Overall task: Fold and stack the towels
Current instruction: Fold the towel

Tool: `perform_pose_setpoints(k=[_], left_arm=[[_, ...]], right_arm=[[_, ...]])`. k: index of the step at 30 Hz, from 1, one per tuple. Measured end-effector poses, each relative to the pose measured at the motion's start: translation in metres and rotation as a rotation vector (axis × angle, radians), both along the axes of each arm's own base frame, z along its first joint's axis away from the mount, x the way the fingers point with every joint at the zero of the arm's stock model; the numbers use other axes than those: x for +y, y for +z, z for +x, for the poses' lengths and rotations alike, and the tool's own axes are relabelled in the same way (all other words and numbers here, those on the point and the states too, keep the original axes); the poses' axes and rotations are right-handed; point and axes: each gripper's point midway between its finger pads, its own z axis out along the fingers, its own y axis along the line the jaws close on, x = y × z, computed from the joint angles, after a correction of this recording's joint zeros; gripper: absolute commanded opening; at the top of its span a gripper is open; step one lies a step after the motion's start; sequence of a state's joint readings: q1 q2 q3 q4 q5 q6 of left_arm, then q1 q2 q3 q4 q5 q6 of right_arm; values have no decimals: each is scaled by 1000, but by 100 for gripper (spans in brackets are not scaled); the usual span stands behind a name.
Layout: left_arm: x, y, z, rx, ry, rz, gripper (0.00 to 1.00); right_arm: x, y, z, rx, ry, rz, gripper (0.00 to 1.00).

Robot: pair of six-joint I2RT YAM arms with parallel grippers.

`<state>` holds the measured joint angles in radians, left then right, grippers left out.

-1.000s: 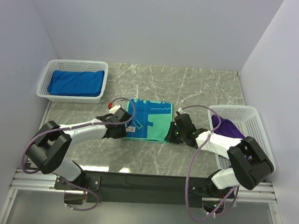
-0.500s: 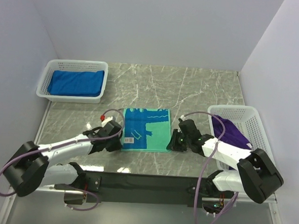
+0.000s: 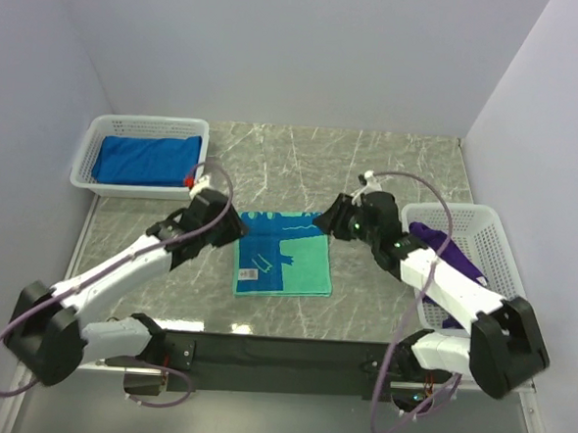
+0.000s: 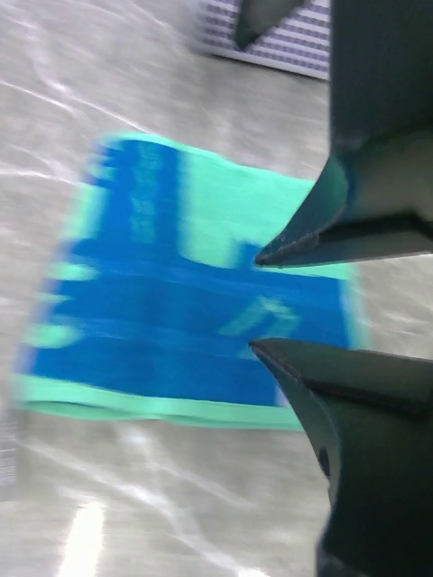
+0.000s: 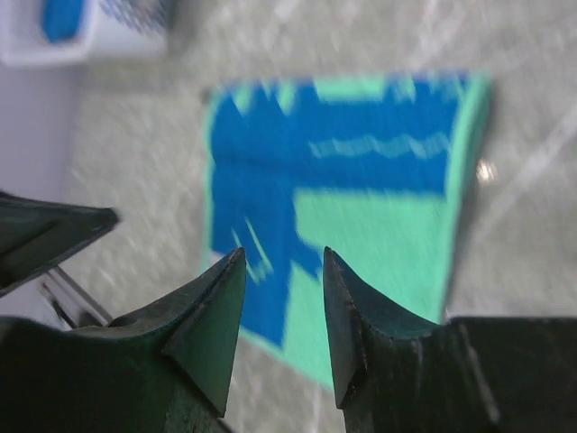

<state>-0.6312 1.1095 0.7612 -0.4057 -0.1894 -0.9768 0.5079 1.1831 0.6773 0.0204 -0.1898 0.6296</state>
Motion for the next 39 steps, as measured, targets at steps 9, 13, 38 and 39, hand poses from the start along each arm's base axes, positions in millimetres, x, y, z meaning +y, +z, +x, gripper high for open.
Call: perform_pose_setpoints(k=[9,13,38,39], left_arm=[[-15,-48,86,20,39,-36,24],[-24,-69,99,24,27,-53,23],[-8,-76,135,-104,97,-106,34],[-10,-70,138,-116,95,-110,33]], right_arm=[[36,-37,70,20,-41,108,45],[44,-71,82,72,-59,145,44],[16,-73,123,25,-165,344,43],[19,-66,128,11,-158,353,43]])
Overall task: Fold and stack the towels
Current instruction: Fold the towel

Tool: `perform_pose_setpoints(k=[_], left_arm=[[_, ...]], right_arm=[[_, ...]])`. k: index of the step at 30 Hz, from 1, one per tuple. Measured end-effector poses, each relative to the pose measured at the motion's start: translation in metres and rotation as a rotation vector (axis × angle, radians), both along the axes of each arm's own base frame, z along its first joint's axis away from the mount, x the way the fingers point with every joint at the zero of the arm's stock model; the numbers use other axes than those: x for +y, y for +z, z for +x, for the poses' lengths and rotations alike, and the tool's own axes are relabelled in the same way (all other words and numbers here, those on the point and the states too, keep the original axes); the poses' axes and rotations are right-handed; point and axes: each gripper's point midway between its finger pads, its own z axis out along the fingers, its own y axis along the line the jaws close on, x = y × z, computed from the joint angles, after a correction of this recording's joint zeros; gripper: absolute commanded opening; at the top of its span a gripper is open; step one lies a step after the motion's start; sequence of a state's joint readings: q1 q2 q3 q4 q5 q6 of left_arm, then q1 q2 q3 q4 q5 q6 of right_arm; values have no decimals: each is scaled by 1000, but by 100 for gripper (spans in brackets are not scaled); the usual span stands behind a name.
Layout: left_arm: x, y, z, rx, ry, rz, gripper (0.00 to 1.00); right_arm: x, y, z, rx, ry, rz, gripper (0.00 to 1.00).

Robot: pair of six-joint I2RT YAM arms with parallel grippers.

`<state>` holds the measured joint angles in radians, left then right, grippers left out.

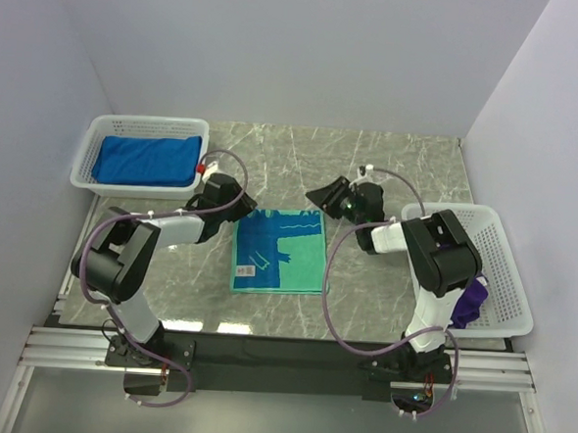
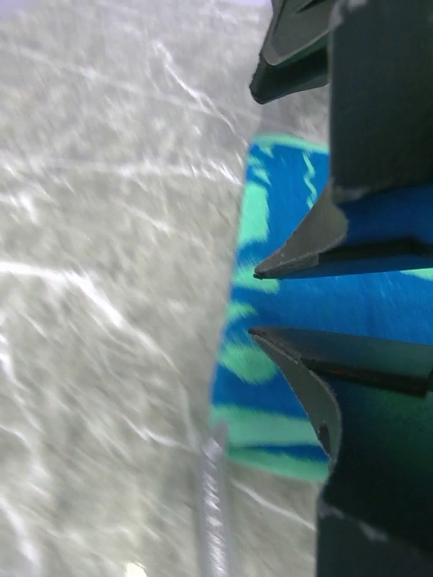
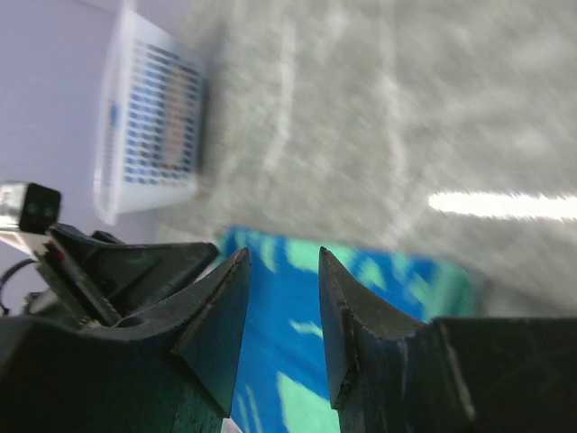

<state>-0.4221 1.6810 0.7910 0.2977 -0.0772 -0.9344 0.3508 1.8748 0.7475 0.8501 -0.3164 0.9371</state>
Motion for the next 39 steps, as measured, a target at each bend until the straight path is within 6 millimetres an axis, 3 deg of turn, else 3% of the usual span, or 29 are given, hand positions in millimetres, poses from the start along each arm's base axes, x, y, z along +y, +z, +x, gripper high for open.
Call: perform_pose_setpoints(k=[3,5,7,12,15,20,26,29,34,37,39], left_arm=[[-3,13,11,-34,5,-5,30],[-3,14,15,-40,14,-1,30],[-2,8,20,-31,23,7,29],[6,-32,19,50,43,47,28],[9,-30,24,40,55,45,29],[13,-30,25,39,66,56,35],[24,-21,21,46,66,110,44],[25,1,17,21,58,125,45],[14,47,3,-45,30,113,44],[7,53,-11,-38,11,133,43],[1,46,-24,-8,-8,168,43]], right_arm=[[8,21,15,-50,12,27,43],[11,22,21,-57,13,38,43],[11,10,22,-32,12,33,43],[8,-34,16,73,1,-2,43],[4,-45,10,101,-7,-14,43],[-4,-46,12,98,-26,-34,43],[-21,-34,9,81,-40,-121,43],[-23,-13,3,50,-12,-185,43],[-7,20,-7,-19,72,-310,37],[10,23,-19,-23,137,-433,37],[23,18,-32,-9,191,-516,37]])
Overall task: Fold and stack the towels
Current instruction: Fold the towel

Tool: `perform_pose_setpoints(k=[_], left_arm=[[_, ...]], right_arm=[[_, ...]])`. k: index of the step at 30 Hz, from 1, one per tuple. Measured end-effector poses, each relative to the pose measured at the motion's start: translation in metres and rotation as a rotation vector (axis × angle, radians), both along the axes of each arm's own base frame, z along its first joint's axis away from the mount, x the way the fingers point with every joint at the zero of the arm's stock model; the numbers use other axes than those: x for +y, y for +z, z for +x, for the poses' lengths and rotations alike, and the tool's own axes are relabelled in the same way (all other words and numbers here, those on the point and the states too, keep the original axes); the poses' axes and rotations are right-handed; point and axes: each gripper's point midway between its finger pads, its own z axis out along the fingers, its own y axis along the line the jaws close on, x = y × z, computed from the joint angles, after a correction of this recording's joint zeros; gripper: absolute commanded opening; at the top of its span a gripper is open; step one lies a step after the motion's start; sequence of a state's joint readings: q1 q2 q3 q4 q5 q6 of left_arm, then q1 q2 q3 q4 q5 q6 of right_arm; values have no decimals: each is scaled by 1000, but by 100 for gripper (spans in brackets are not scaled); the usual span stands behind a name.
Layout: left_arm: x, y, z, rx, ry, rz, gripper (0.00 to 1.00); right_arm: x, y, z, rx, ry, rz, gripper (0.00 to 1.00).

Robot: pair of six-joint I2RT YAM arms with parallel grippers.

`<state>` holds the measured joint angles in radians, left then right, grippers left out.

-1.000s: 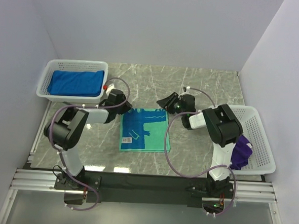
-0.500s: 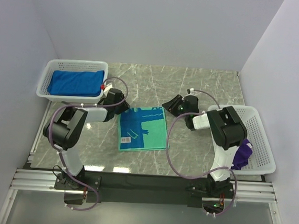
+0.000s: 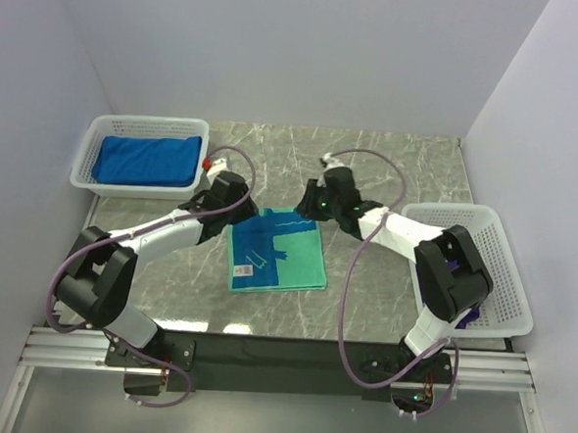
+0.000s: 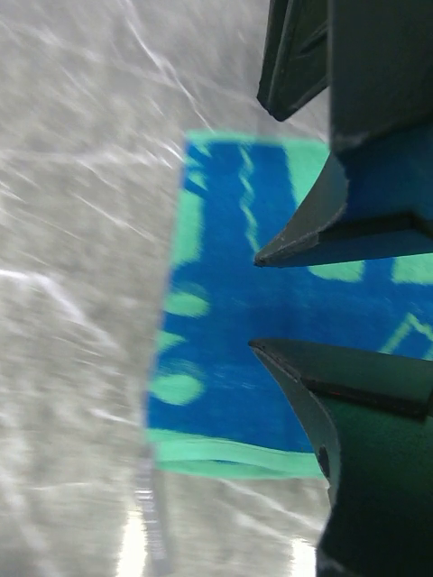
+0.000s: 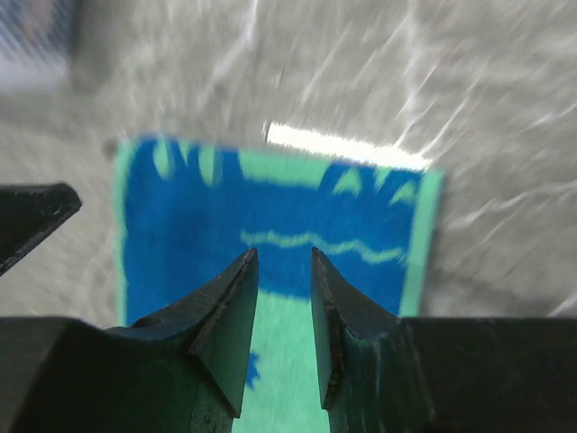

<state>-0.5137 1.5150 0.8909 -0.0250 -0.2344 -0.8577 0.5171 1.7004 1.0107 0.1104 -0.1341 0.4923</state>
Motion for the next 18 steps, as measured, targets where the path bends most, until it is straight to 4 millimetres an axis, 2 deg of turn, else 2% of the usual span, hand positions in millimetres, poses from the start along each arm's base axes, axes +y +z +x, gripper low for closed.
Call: perform_pose_setpoints(k=[4,6,10,13,15,18], left_arm=[[-1,-26,-28,87,-28,76,43],[3,-37,-39,128,-32,107,43],[12,-60,-58,205,-36,166,43],[11,-76,-73,255,-62,202,43],[8,-85,-83,279,-76,225,44],[0,-85,-90,276,-92,219,44]], right_arm=[[18,-18,-30,46,85,-168,38],[19,-33,-43,84,115,-235,38],[4,-64,-67,185,138,-354,40],[-9,-79,-84,242,146,-403,40],[-11,-80,-88,246,148,-406,40],[-17,-80,-99,252,150,-407,41]])
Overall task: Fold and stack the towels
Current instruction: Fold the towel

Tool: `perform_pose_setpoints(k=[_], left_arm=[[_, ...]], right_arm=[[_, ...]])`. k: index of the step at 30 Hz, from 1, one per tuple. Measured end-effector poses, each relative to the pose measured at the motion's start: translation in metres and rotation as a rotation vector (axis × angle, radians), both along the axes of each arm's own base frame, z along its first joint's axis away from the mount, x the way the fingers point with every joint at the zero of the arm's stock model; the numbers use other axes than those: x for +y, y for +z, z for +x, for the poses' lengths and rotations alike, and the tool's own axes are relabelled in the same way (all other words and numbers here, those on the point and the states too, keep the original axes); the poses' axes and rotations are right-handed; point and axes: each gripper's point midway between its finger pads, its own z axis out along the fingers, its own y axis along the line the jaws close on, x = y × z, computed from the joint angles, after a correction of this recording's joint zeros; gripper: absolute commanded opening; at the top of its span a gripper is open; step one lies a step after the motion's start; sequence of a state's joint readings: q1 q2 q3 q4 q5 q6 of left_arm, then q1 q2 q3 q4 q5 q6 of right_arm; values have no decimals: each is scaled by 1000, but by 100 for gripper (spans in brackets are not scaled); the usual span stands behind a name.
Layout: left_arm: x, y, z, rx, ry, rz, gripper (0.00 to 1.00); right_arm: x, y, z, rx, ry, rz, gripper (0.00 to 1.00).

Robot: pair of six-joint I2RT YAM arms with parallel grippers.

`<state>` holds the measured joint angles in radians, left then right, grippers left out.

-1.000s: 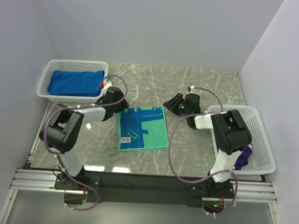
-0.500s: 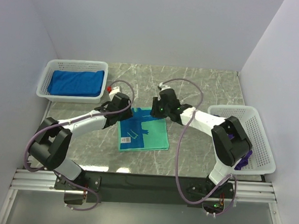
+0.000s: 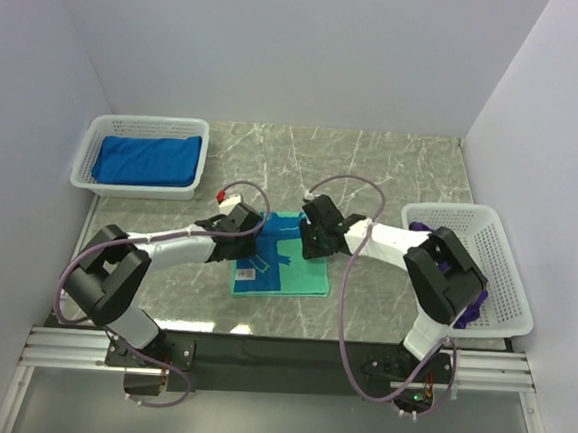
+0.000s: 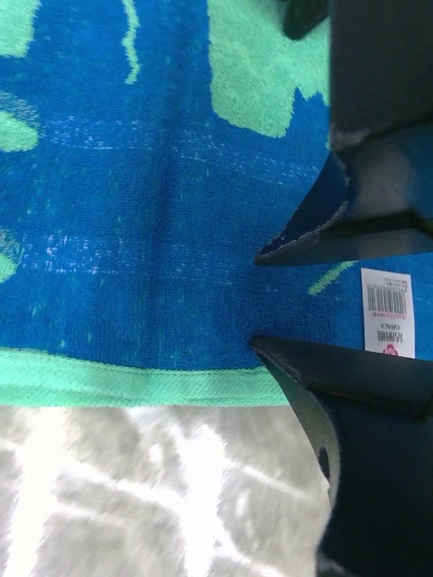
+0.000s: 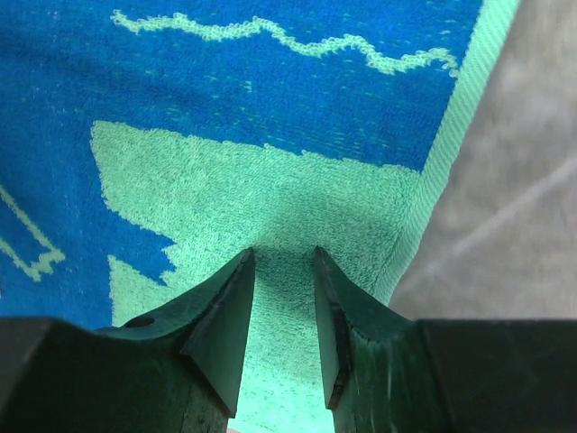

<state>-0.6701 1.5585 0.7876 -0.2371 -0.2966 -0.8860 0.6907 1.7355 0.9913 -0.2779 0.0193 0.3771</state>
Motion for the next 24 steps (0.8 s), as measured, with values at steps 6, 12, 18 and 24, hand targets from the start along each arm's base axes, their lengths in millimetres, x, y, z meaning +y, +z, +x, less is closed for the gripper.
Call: perform_pose_setpoints(k=[6,12,18,24], left_arm=[[-17,1,-30,12,-44,-41,47],[-20,10,-72,75,-119,-24,62],[-7,70,-39,-44,-108,42,92],[30,115,8,-154,-85,81,100]], right_arm=[[-16,0,-38,36,8,17,41],[-39,9,-79,111,55,-4,54],[-51,57,-36,43,76,14,64],[-54,94,26,-49,195,38,64]])
